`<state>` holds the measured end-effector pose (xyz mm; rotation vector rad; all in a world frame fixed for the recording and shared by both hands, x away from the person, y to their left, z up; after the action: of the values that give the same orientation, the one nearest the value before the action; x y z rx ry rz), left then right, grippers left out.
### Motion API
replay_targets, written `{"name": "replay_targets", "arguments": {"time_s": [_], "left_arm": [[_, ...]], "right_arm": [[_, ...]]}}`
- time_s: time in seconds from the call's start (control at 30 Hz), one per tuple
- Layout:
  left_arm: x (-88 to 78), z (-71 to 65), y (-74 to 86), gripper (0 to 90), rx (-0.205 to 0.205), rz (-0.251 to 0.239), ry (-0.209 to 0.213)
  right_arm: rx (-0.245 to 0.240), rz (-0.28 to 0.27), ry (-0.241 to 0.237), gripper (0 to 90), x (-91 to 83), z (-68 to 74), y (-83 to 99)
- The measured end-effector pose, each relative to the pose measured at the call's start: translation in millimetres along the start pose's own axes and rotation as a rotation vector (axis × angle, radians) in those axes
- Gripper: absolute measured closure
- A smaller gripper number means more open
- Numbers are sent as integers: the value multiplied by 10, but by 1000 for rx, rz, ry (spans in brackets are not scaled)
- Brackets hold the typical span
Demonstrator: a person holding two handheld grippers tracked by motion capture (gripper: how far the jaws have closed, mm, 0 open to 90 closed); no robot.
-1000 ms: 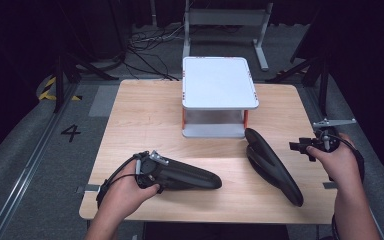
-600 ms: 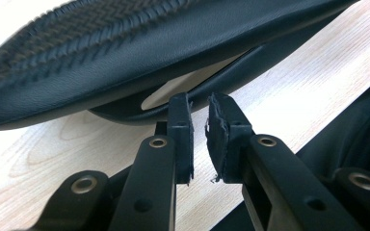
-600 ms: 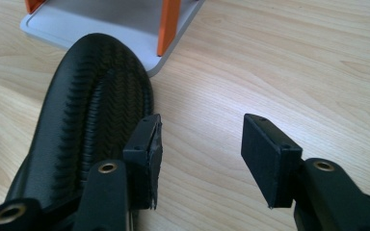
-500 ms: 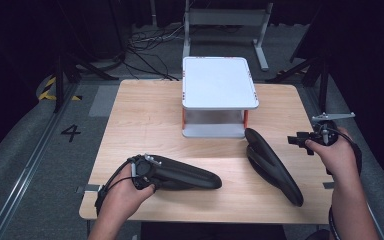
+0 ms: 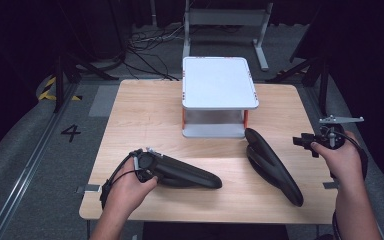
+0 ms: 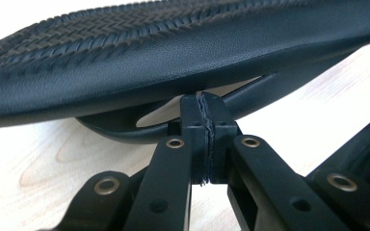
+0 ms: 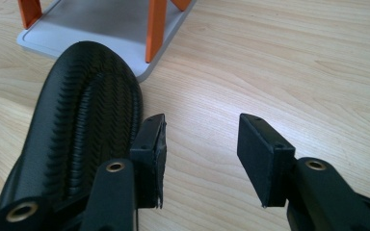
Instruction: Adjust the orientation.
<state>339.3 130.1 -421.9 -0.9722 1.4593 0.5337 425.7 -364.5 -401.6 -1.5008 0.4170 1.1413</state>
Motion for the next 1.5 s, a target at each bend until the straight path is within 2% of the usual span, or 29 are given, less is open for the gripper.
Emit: {"name": "replay_targets", "arguments": {"time_s": [0.2,0.47,0.6,0.7,0.87,1.0,1.13,1.2,1.23,1.27,1.3,1.33,1.37,1.47,1.5], "left_arm": [[-9,-35,-121,836,18,-28,3],[15,-117,-373,766,58,-77,23],[98,-110,-530,706,73,-112,8],[120,-113,-594,681,70,-145,2],[142,-155,-699,651,83,-161,-11],[122,-203,-794,634,91,-223,4],[122,-254,-918,606,120,-262,-12],[131,-292,-988,556,138,-292,-8],[151,-331,-1055,543,152,-323,-3],[162,-349,-1089,538,149,-338,5],[162,-349,-1089,535,149,-338,5],[168,-353,-1127,535,167,-346,10],[172,-362,-1212,527,180,-350,31],[178,-374,-1299,533,173,-353,50],[237,-423,-1415,529,184,-375,52]], "right_arm": [[15,-18,8,549,-42,-43,68],[50,-21,33,552,-131,-148,229],[74,-19,45,551,-174,-194,324],[80,-19,46,551,-188,-208,352],[90,-12,57,551,-203,-231,420],[93,-12,60,550,-215,-239,457],[100,-11,65,549,-223,-249,486],[101,-6,64,549,-214,-249,502],[101,-3,63,549,-212,-245,506],[100,-1,62,549,-210,-244,510],[100,-1,63,550,-209,-245,514],[100,-1,63,550,-209,-245,514],[104,1,62,549,-207,-243,520],[104,0,63,549,-208,-243,522],[103,-3,64,549,-211,-240,518]]}}
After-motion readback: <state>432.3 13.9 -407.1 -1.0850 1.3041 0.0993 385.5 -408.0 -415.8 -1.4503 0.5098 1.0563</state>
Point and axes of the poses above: each handheld gripper's, and its own axes: x roughly forward along the jaws, y roughly out of its underside, z roughly to its left, the point moved 4 cm from there along x, roughly forward along the jaws, and after that the axes turned 12 degrees about z, right-handed, at the moved point
